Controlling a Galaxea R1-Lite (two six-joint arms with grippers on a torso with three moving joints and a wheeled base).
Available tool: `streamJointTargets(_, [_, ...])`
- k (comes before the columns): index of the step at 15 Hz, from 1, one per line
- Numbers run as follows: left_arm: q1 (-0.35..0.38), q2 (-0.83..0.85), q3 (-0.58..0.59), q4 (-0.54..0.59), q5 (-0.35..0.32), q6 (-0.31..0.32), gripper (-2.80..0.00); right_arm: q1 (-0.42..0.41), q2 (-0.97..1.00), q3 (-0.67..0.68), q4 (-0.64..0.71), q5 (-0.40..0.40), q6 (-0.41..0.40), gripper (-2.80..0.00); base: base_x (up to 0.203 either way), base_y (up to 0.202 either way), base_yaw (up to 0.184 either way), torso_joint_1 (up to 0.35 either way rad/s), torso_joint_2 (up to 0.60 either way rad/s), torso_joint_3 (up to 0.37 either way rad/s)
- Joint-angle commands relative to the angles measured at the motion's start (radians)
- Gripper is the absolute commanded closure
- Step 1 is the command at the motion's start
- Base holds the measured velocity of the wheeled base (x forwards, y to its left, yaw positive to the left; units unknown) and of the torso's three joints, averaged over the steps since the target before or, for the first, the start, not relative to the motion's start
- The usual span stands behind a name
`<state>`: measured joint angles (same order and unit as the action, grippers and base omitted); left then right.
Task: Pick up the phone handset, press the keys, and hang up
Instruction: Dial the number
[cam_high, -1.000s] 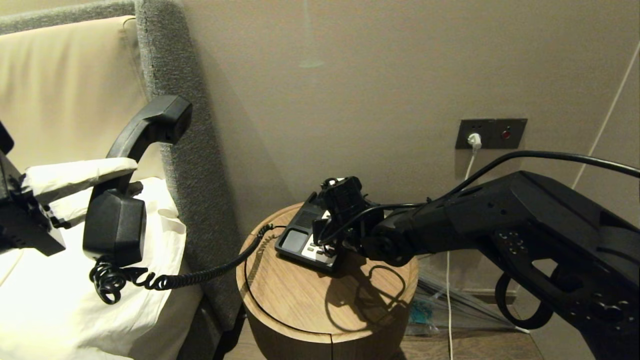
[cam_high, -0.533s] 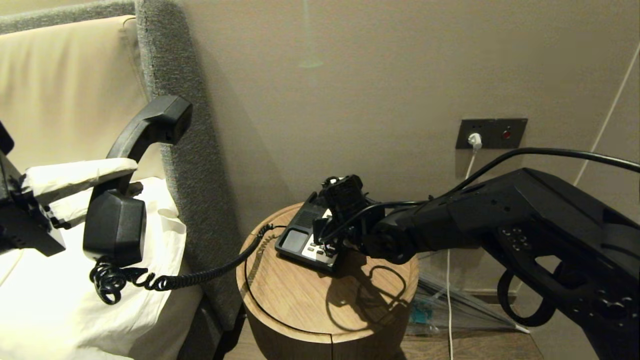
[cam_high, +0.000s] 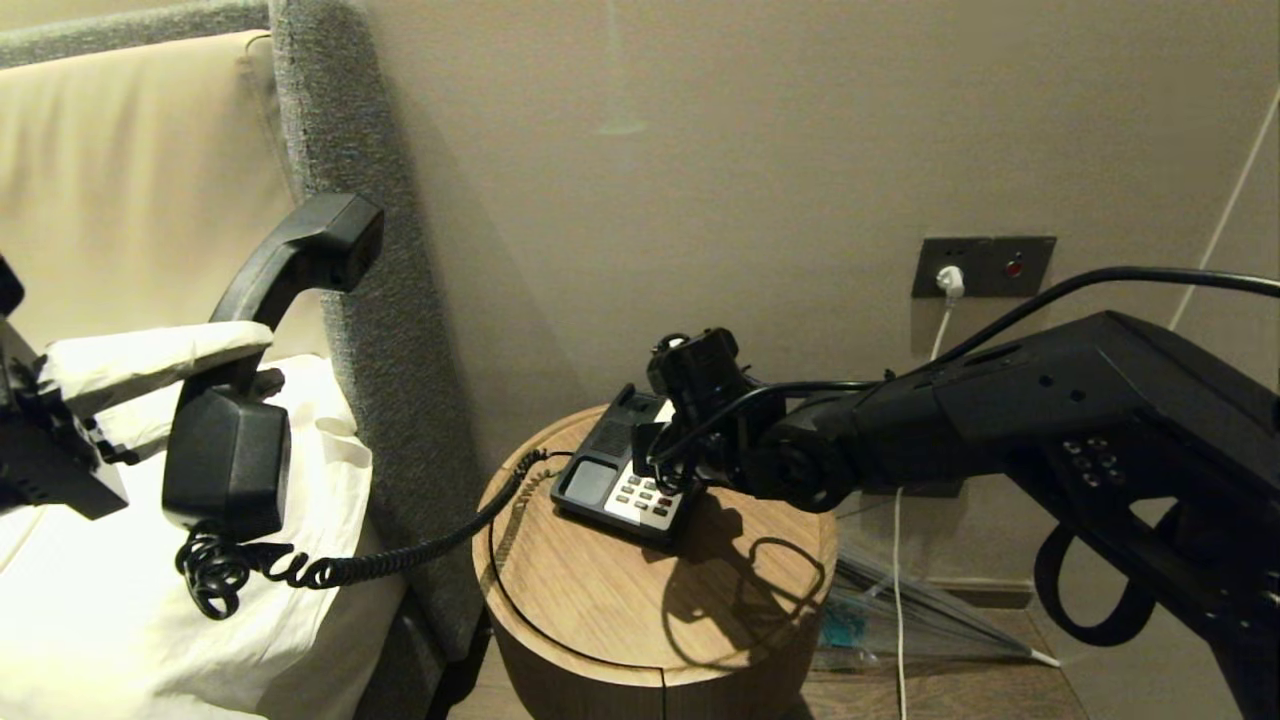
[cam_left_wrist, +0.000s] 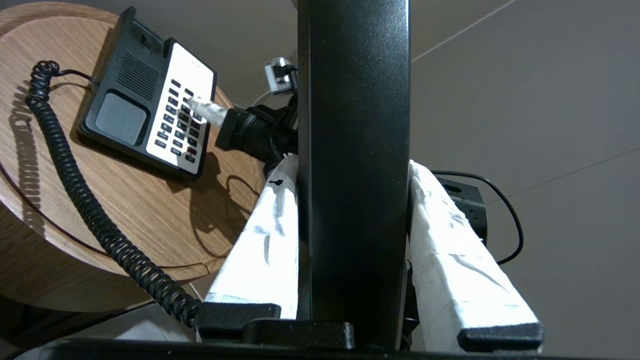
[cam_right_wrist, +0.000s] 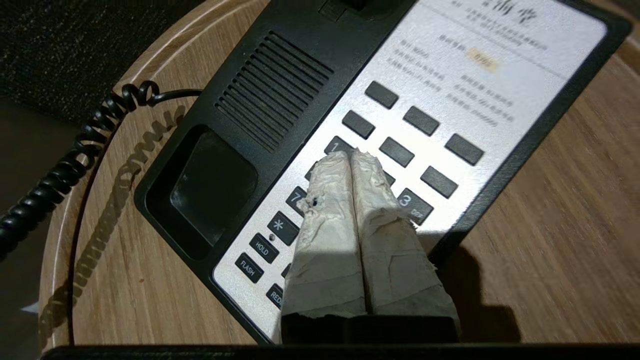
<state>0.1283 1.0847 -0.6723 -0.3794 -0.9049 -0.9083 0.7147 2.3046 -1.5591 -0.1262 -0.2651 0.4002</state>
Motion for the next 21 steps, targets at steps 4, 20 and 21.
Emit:
streamJointTargets(4, [0.001,-0.002,0.0,-0.003,-0.005,-0.006,0.0,-0.015,-0.04,0.076,0.007,-0.008,-0.001,0.0,0.0,0.0,0.0,0.0,0.0,0.0])
streamJointTargets(20, [0.001,-0.006,0.001,-0.001,-0.005,-0.007,0.0,-0.04,-0.034,0.08,0.007,-0.009,-0.008,0.0,0.0,0.0,0.0,0.0,0.0,0.0])
streamJointTargets(21, [0.001,-0.006,0.0,-0.001,-0.005,-0.007,0.0,-0.04,-0.038,0.086,0.007,-0.008,-0.008,0.0,0.0,0.0,0.0,0.0,0.0,0.0])
